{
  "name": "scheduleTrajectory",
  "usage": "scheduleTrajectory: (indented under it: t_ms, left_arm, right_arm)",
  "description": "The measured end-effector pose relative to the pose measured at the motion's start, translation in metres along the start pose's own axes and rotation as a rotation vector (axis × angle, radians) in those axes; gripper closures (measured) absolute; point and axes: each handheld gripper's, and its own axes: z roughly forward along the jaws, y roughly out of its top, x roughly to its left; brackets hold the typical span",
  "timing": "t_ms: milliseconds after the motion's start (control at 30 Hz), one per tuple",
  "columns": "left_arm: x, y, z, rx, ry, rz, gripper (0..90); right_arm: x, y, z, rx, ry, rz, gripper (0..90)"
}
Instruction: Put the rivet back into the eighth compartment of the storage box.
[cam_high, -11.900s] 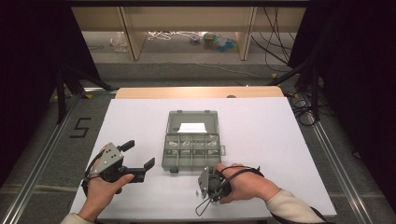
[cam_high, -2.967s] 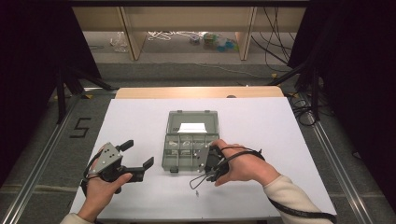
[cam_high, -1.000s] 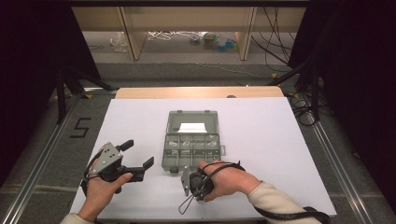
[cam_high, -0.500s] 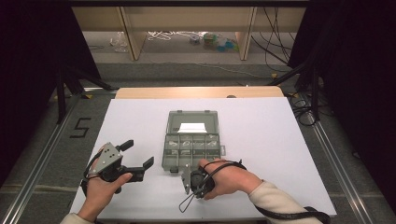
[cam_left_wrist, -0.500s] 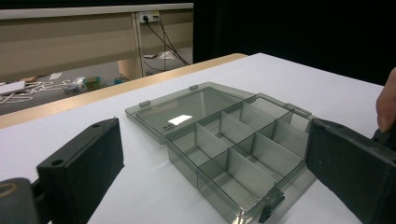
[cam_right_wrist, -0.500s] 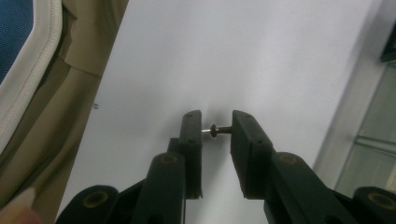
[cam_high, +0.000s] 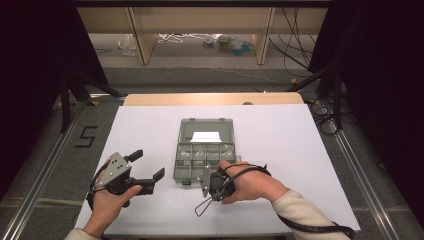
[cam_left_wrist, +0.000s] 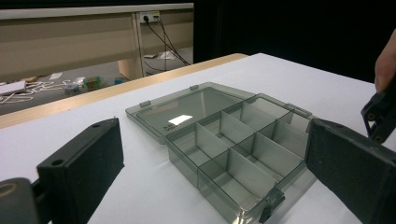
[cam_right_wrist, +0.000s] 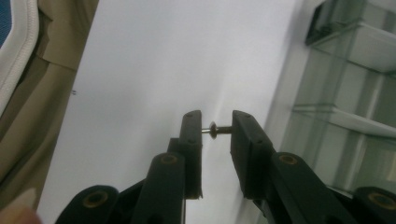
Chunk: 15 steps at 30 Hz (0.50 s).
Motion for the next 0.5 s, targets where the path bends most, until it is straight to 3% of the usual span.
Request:
scheduleTrajectory:
  t_ms: [500]
  left_arm:
    - [0.0,0.0,0.0,0.0,0.001,0.0,4.1]
  right_arm:
    - [-0.014,-0.02,-0.023,-0.016,-0.093,0.059,75.2]
